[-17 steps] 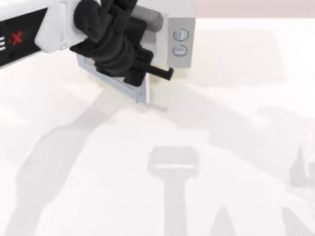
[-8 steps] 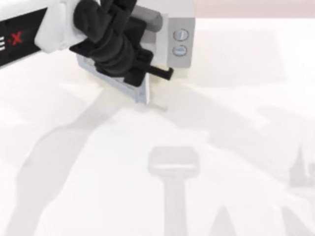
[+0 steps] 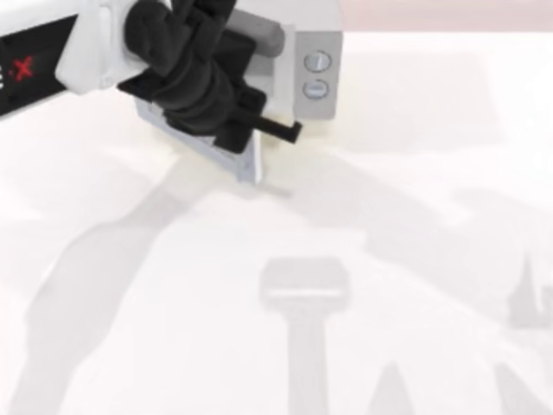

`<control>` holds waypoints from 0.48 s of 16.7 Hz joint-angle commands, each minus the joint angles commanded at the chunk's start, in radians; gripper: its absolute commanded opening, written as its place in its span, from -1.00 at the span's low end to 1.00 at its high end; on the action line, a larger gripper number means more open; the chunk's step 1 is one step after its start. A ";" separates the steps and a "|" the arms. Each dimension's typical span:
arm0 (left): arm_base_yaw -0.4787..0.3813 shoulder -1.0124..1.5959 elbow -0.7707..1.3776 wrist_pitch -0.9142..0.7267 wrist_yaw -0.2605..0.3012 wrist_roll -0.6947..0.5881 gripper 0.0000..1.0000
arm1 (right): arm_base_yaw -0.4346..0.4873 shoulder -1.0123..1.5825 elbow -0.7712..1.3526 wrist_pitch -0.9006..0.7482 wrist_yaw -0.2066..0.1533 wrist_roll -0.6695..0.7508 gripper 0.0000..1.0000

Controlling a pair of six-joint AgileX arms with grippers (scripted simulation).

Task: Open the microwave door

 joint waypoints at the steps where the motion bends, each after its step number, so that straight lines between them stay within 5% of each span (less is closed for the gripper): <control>1: 0.006 -0.008 -0.010 0.001 0.009 0.017 -1.00 | 0.000 0.000 0.000 0.000 0.000 0.000 1.00; 8: 0.044 -0.060 -0.073 0.007 0.065 0.122 -1.00 | 0.000 0.000 0.000 0.000 0.000 0.000 1.00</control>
